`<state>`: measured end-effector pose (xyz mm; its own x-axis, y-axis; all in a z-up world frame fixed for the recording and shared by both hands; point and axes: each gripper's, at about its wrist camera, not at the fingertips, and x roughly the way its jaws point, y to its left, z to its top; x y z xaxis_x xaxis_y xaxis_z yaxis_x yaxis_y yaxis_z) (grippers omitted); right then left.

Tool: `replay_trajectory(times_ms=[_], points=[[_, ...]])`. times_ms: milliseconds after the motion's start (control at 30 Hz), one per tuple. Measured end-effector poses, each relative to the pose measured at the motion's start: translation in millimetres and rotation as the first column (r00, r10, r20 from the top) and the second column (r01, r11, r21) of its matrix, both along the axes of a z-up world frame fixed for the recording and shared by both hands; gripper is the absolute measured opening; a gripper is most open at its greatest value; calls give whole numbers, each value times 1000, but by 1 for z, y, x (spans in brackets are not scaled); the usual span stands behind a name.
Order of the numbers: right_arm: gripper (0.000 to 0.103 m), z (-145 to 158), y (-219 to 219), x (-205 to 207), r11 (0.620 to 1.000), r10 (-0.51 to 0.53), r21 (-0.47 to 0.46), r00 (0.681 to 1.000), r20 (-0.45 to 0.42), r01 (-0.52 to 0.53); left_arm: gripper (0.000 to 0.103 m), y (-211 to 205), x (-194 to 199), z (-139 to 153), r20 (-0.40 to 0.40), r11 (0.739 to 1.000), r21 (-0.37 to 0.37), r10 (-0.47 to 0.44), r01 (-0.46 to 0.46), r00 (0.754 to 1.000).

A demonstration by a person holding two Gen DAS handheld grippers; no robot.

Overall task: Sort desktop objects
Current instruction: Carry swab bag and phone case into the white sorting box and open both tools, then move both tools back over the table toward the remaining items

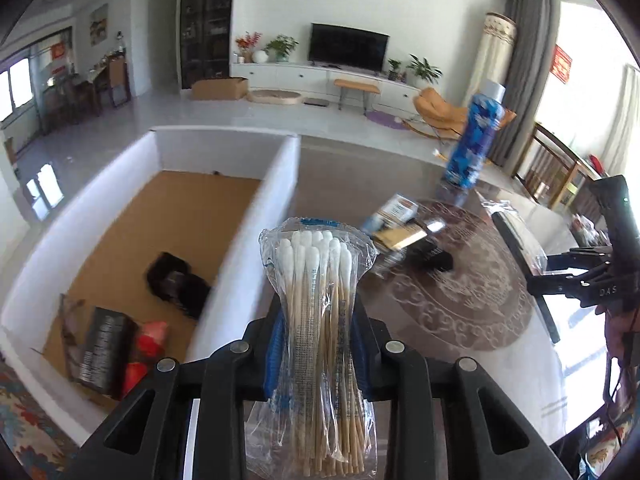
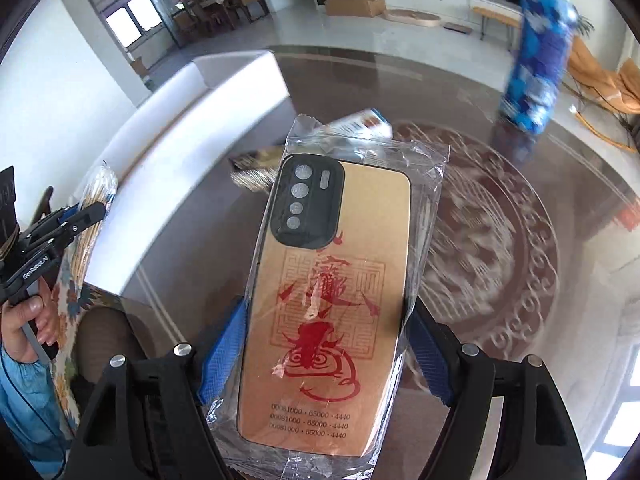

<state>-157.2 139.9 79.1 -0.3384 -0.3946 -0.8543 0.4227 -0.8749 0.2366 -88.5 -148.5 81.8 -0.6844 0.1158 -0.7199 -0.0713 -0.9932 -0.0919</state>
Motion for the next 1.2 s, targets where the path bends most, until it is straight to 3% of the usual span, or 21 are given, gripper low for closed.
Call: replay_trajectory(times_ms=[167,267,433,600,733,900,967,1033,1100,1200], points=[[78,53,-145,-37,979,138,-142,987,-79,-148,29,-106,-20,17,5,982,-37,184,-184,983],[78,61,-225,-56,958,192,-195,975,-111,-211,29,-144,-34,8,30,968,-49,250,-248,968],[78,27,-326,-79,942,261,-186,958,-120,-280,29,-174,-54,-30,113,959,-33,283,-281,952],[79,-35,-367,-95,951,272,-141,961,-40,-275,32,-186,-66,-66,207,955,-55,298,-293,932],[95,-49,-348,-94,955,227,-189,974,-27,-228,46,-188,-64,-78,235,942,-93,337,-324,912],[98,-16,-264,-63,951,173,-229,972,-161,-207,48,-149,-40,-46,126,952,-88,303,-294,945],[103,-7,-215,-41,965,135,-194,967,-216,-178,61,-116,-25,-27,76,971,-63,235,-230,969],[103,-8,-155,-21,983,95,-130,962,-255,-131,86,-72,-10,-12,32,990,-40,139,-137,990],[103,-23,-99,4,997,48,-41,958,-282,-62,94,-21,1,-11,20,999,-47,25,-25,999],[103,-61,-13,37,994,-75,57,965,-252,92,95,51,7,-38,90,990,-51,-125,130,988]])
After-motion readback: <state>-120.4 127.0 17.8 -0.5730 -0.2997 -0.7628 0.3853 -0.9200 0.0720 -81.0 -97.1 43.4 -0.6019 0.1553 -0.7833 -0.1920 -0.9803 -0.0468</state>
